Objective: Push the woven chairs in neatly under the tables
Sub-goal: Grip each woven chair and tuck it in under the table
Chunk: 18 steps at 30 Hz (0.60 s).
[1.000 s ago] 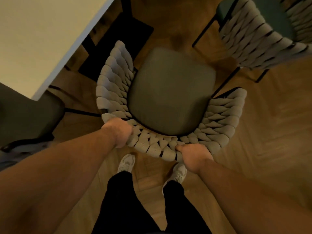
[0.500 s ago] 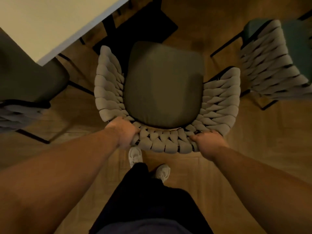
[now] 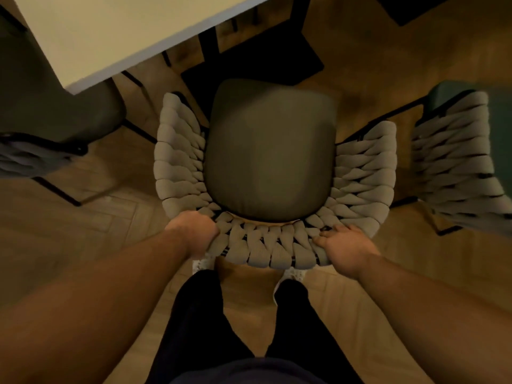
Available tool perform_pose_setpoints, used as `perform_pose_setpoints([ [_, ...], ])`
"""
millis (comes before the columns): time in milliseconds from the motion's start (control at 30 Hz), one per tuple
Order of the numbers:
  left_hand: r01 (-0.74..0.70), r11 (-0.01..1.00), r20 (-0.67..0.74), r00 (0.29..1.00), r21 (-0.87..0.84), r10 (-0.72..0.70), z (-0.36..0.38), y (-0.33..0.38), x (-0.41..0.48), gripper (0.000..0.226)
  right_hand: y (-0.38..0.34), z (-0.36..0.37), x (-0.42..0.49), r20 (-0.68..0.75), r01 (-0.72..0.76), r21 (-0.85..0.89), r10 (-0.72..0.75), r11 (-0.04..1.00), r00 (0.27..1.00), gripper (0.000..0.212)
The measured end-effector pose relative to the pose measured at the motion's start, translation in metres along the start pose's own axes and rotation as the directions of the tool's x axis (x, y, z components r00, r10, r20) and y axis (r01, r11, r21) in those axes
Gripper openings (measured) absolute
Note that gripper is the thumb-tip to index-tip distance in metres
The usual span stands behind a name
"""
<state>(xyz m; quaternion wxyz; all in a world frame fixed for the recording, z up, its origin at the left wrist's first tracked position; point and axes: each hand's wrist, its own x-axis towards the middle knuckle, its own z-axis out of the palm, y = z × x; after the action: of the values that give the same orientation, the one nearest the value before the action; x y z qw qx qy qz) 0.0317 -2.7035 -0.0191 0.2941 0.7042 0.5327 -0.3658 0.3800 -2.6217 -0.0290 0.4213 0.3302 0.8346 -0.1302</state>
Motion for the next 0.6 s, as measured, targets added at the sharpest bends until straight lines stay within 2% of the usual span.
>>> perform_pose_setpoints([
  [100, 0.041, 0.997, 0.006, 0.999, -0.07, -0.041, -0.002, 0.043, 0.005, 0.021, 0.039, 0.003, -0.006, 0.042, 0.041, -0.052, -0.039, 0.998, 0.998, 0.062],
  [300, 0.083, 0.974, 0.032, 0.996, -0.21, -0.078, -0.001, 0.101, 0.015, 0.029, 0.098, -0.001, 0.004, 0.042, 0.095, -0.206, -0.088, 0.974, 0.995, 0.062],
  [433, 0.064, 0.965, 0.04, 0.998, -0.253, -0.055, -0.009, 0.112, 0.021, 0.029, 0.118, -0.013, 0.014, 0.025, 0.067, -0.295, -0.062, 0.953, 0.998, 0.052],
  [600, 0.061, 0.945, -0.021, 0.997, -0.321, -0.071, -0.018, 0.114, 0.028, 0.025, 0.136, -0.03, 0.026, -0.017, 0.05, -0.349, -0.06, 0.936, 0.998, 0.045],
])
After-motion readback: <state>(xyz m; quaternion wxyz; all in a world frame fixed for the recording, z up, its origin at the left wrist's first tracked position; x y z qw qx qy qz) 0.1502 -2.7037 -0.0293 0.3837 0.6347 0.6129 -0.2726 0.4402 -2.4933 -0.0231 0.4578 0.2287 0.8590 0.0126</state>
